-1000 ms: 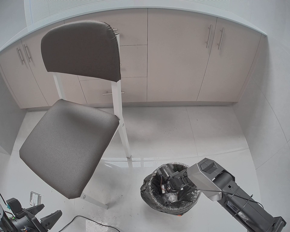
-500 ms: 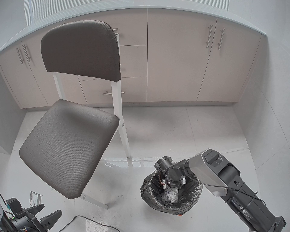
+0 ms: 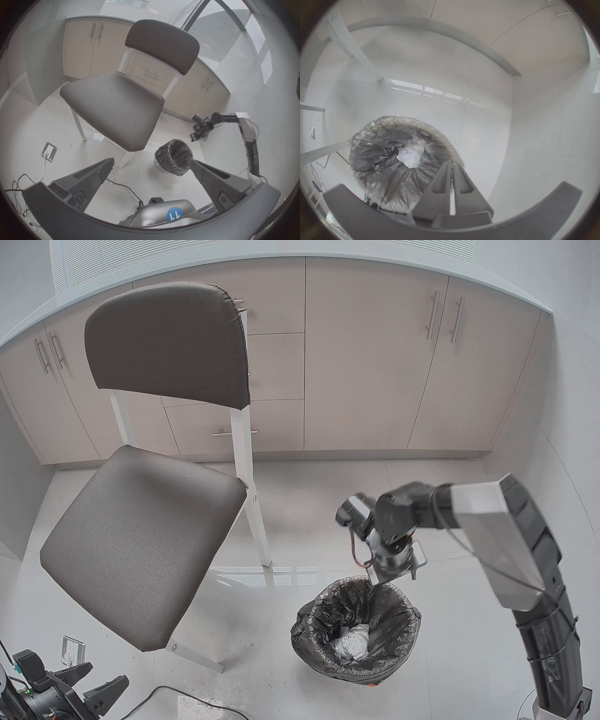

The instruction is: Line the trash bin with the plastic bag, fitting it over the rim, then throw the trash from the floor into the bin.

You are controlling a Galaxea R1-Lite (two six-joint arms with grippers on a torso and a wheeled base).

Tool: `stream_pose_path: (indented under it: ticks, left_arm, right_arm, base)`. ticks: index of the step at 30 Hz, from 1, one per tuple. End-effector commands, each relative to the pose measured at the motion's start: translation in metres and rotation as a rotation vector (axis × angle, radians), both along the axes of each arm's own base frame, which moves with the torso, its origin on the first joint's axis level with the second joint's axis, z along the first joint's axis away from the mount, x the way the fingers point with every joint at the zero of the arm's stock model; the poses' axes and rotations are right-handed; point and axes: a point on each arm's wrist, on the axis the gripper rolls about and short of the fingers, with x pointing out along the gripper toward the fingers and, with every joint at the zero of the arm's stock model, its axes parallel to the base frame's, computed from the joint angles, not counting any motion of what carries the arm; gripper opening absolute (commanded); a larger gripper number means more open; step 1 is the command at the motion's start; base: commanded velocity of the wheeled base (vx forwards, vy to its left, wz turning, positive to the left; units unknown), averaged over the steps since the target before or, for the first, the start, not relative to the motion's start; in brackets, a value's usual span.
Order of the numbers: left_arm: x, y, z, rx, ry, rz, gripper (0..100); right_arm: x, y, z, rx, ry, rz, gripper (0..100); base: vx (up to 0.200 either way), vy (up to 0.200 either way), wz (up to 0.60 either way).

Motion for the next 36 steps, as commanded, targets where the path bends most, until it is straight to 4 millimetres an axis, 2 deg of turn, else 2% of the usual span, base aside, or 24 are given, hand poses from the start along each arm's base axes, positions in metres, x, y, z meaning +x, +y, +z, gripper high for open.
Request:
stream_pose_path:
  ticks: [1, 3, 4, 5, 6, 7, 8, 9, 10, 12, 13, 15, 19, 23, 27, 31, 36]
  left_arm:
    - [-0.001, 0.001, -0.005, 0.01, 0.013, 0.001, 100]
    - [-0.001, 0.001, -0.005, 0.011, 0.007, 0.004, 100]
    - [-0.001, 0.001, -0.005, 0.011, 0.006, 0.003, 100]
    - [-0.003, 0.003, -0.004, 0.003, -0.016, 0.004, 100]
    - [-0.004, 0.004, -0.004, -0.007, -0.031, 0.005, 100]
    - [-0.005, 0.004, -0.003, -0.011, -0.038, 0.008, 100]
    - [-0.008, 0.008, -0.002, -0.027, -0.084, 0.013, 100]
    - [-0.01, 0.01, -0.002, -0.032, -0.116, 0.022, 100]
    - [-0.01, 0.01, -0.002, -0.032, -0.116, 0.022, 100]
    - [-0.02, 0.019, -0.001, -0.035, -0.222, 0.126, 100]
    - [-0.022, 0.02, -0.001, -0.026, -0.236, 0.148, 100]
    - [-0.036, 0.027, -0.003, 0.059, -0.31, 0.268, 100]
    - [-0.057, 0.031, -0.005, 0.194, -0.371, 0.385, 100]
    - [-0.055, 0.032, -0.004, 0.219, -0.343, 0.425, 100]
    - [-0.051, 0.03, -0.003, 0.271, -0.291, 0.431, 100]
    - [-0.051, 0.025, -0.003, 0.423, -0.253, 0.54, 100]
    - [-0.05, 0.025, -0.004, 0.373, -0.268, 0.564, 100]
  right_arm:
    - [-0.06, -0.061, 0.189, -0.013, -0.169, 0.043, 0]
    - [-0.094, -0.082, 0.24, -0.031, -0.229, 0.118, 0]
    - [-0.099, -0.085, 0.247, -0.033, -0.239, 0.129, 0]
    - [-0.127, -0.1, 0.28, -0.036, -0.307, 0.178, 0]
    - [-0.141, -0.107, 0.295, -0.038, -0.343, 0.2, 0]
    - [-0.146, -0.11, 0.3, -0.04, -0.354, 0.205, 0]
    - [-0.177, -0.127, 0.326, -0.056, -0.425, 0.235, 0]
    - [-0.195, -0.136, 0.338, -0.076, -0.465, 0.245, 0]
    - [-0.195, -0.136, 0.338, -0.076, -0.465, 0.245, 0]
    - [-0.235, -0.159, 0.363, -0.144, -0.55, 0.267, 0]
    - [-0.241, -0.161, 0.366, -0.149, -0.56, 0.272, 0]
    - [-0.268, -0.176, 0.378, -0.174, -0.61, 0.293, 0]
    - [-0.29, -0.194, 0.386, -0.187, -0.656, 0.248, 0]
    - [-0.306, -0.205, 0.39, -0.187, -0.691, 0.205, 0]
    - [-0.31, -0.209, 0.391, -0.19, -0.694, 0.191, 0]
    - [-0.323, -0.214, 0.39, -0.181, -0.692, 0.185, 0]
    - [-0.346, -0.223, 0.388, -0.175, -0.685, 0.187, 0]
  base:
    - [0.0, 0.0, 0.0]
    - [0.0, 0.0, 0.0]
    - [0.0, 0.0, 0.0]
    - [0.0, 0.0, 0.0]
    - [0.0, 0.0, 0.0]
    - [0.0, 0.0, 0.0]
    - [0.0, 0.0, 0.0]
    - [0.0, 0.0, 0.0]
    - [0.0, 0.0, 0.0]
    - [0.0, 0.0, 0.0]
    - [0.0, 0.0, 0.0]
    - [0.0, 0.0, 0.0]
    - [0.0, 0.0, 0.0]
    - [0.0, 0.0, 0.0]
    - [0.0, 0.0, 0.0]
    - [0.0, 0.0, 0.0]
    - [0.0, 0.0, 0.0]
